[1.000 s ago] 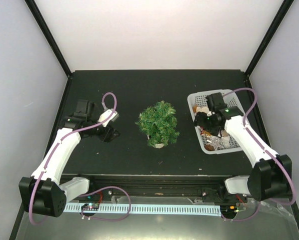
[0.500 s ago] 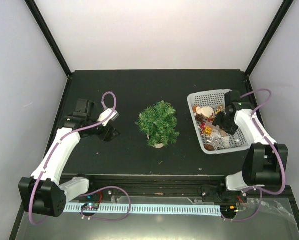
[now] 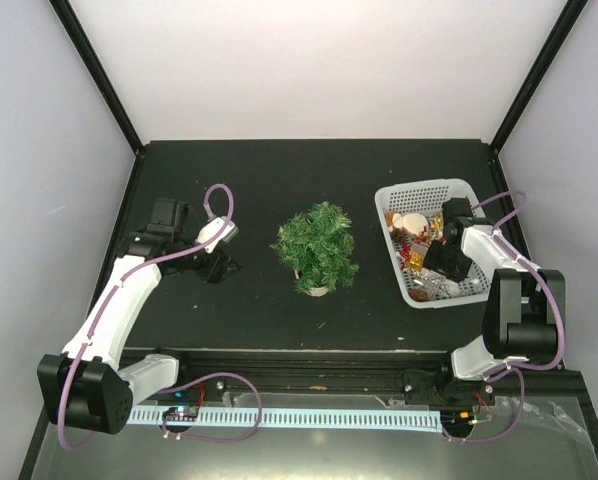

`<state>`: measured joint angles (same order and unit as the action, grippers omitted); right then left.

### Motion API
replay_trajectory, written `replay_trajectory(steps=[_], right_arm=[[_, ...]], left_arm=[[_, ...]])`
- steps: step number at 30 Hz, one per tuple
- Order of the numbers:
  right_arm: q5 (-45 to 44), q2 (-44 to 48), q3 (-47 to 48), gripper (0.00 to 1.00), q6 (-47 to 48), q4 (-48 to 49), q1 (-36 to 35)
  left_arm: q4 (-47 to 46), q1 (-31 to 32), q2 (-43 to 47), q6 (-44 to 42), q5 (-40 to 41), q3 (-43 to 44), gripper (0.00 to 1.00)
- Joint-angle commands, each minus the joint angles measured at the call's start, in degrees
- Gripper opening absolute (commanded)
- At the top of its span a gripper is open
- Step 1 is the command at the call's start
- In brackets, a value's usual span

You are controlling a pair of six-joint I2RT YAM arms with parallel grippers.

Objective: Decorate the small christmas tree

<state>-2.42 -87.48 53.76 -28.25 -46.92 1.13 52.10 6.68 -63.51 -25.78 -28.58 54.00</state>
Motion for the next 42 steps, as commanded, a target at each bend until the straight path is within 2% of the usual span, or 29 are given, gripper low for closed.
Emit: replay_trajectory(steps=[1, 10, 14, 17, 19, 25, 30, 42], right_arm=[[0.67, -1.00, -0.81, 0.48, 0.85, 3.04, 0.41], [-0.17, -2.73, 0.84, 0.29, 1.04, 2.98, 0.44], [-0.50, -2.45, 0.83, 0.24, 0.95, 2.67, 0.41], [-0.88, -1.82, 1.18, 0.15, 0.96, 2.23, 0.42], [-1.57, -1.64, 1.56, 0.02, 0.86, 1.49, 0.41], [-1.54, -0.06, 2.87, 0.01, 0.45, -0.04, 0.38], [-1.57, 5.06, 5.63, 0.01, -0.09, -4.20, 0.39], [1.79, 20.34, 17.67, 0.01, -4.20, -14.02, 0.04]], left_arm=[[0.82, -0.47, 0.23, -0.98, -0.91, 1.11, 0.64], [0.90, -0.52, -0.38, -0.67, -1.14, 1.66, 0.64], [0.86, -0.48, -0.32, -0.61, -1.21, 1.64, 0.64], [0.73, -0.45, -0.44, -0.59, -1.29, 1.54, 0.64], [0.66, -0.52, -0.43, -0.59, -1.35, 1.40, 0.64], [0.62, -0.47, -0.31, -0.58, -1.36, 1.85, 0.64], [1.54, -0.46, -0.06, -0.07, -1.50, 3.69, 0.64], [6.81, -0.57, 2.01, 4.90, -4.75, 23.99, 0.65]])
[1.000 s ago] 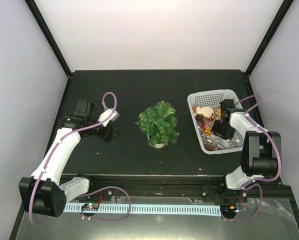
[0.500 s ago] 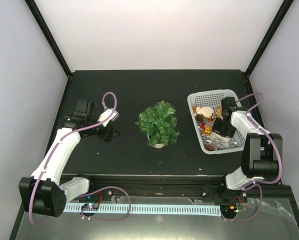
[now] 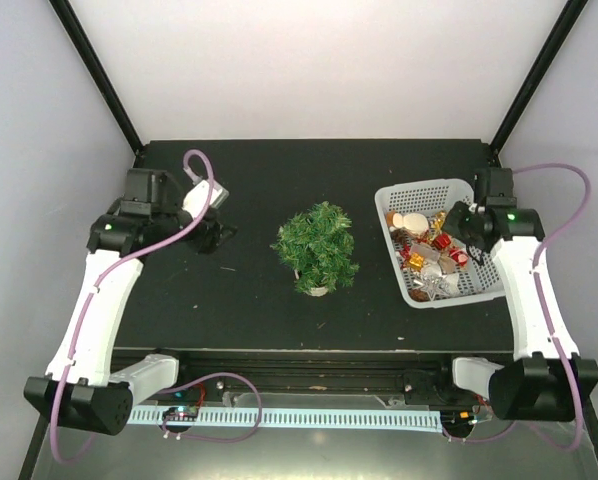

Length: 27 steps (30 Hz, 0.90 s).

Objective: Decorate the small christmas tree

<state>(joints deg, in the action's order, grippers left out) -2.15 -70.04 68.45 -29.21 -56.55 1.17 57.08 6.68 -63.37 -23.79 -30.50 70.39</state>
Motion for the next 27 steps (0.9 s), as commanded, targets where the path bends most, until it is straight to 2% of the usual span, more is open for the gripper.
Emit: replay_trajectory(steps=[1, 9, 13, 18, 22, 27], right_arm=[[1.54, 3.91, 4.06, 0.01, -3.66, -4.80, 0.01], [3.65, 7.96, 18.03, 0.01, -5.40, -6.23, -0.02], [6.48, 8.99, 24.32, 0.01, -7.16, -4.38, 0.04], [8.52, 6.96, 35.29, 0.01, -6.76, -5.74, -0.01], [11.40, 4.37, 44.81, 0.01, -6.04, -6.48, 0.02], [14.89, 0.74, 56.35, 0.01, -7.18, -7.83, -0.03]], left_arm=[[1.77, -0.46, 2.01, 3.41, -3.48, 9.31, 0.65], [2.06, -0.27, 1.34, 4.46, -13.29, 22.01, 0.68], [0.98, 0.46, 0.94, 4.90, -15.58, 25.09, 0.73], [0.69, 1.46, -0.97, 5.76, -18.14, 28.06, 0.74], [0.98, 4.42, -2.16, 5.63, -19.20, 30.05, 0.76], [1.28, 10.81, -3.34, 4.69, -16.77, 31.03, 0.77]])
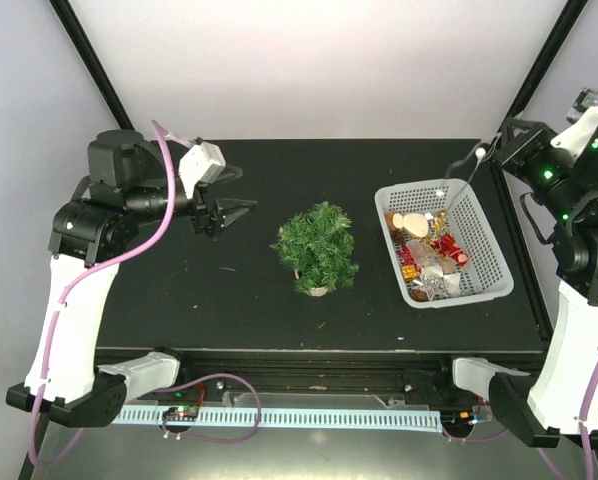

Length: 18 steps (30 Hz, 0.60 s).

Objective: Decorate the small christmas tree

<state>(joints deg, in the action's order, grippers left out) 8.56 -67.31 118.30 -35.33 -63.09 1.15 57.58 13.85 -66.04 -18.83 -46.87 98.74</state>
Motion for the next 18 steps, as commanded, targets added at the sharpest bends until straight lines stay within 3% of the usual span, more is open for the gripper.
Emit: replay_trajectory(steps=[1, 12, 18], right_arm=[[4.65, -2.53, 8.18, 0.01, -1.32, -1.56, 0.06], [14.07, -3.68, 11.83, 0.01, -11.31, 8.43, 0.00], [16.92, -6.36, 16.88, 0.01, -18.32, 14.16, 0.07]], left_arm=[[0.89, 4.63, -0.98, -0.47, 0.07, 2.64, 0.78], [-1.64, 16.77, -5.64, -1.03, 7.36, 2.05, 0.79], [-2.05, 24.92, -13.49, -2.33, 11.32, 8.74, 0.79]])
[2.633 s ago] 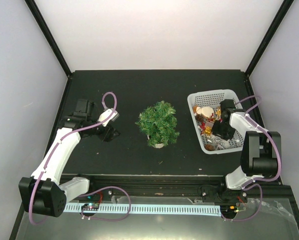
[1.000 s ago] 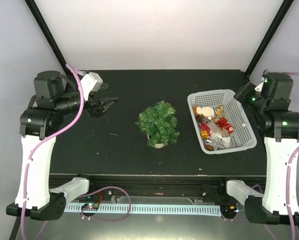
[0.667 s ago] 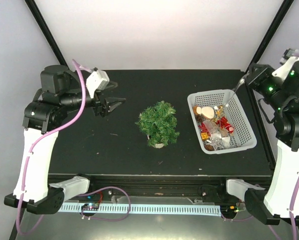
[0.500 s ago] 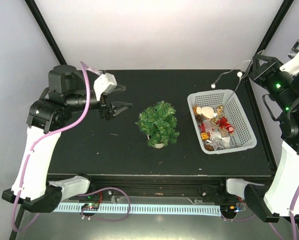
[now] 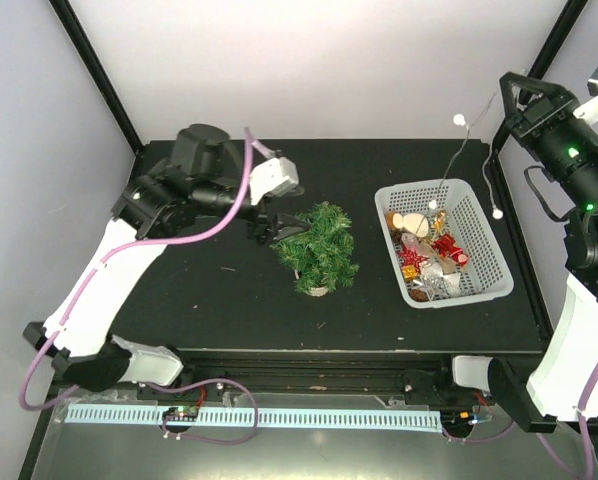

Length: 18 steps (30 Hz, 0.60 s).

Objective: Decorate the small christmas tree

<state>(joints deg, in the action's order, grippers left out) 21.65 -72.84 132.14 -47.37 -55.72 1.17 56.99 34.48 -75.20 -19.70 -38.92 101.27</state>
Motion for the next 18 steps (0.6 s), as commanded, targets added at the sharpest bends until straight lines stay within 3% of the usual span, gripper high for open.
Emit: replay_trajectory(steps=[1, 5, 9, 18], right_arm=[[4.18, -1.04, 3.30, 0.01, -7.50, 8.03, 0.02], [4.89, -1.69, 4.30, 0.01, -12.01, 12.91, 0.07], [6.10, -3.17, 7.01, 0.01, -16.62, 16.04, 0.15], [7.59, -3.37, 6.94, 0.01, -24.85, 20.99, 0.45]], left_arm=[[-1.63, 5.34, -6.01, -1.43, 3.73, 7.88, 0.79], [-3.81, 8.28, -12.65, -0.03, 6.16, 14.46, 0.78], [-10.25, 9.14, -17.19, 2.89, 5.69, 15.66, 0.79], [-9.47, 13.79, -27.86, 1.22, -6.07, 22.63, 0.80]])
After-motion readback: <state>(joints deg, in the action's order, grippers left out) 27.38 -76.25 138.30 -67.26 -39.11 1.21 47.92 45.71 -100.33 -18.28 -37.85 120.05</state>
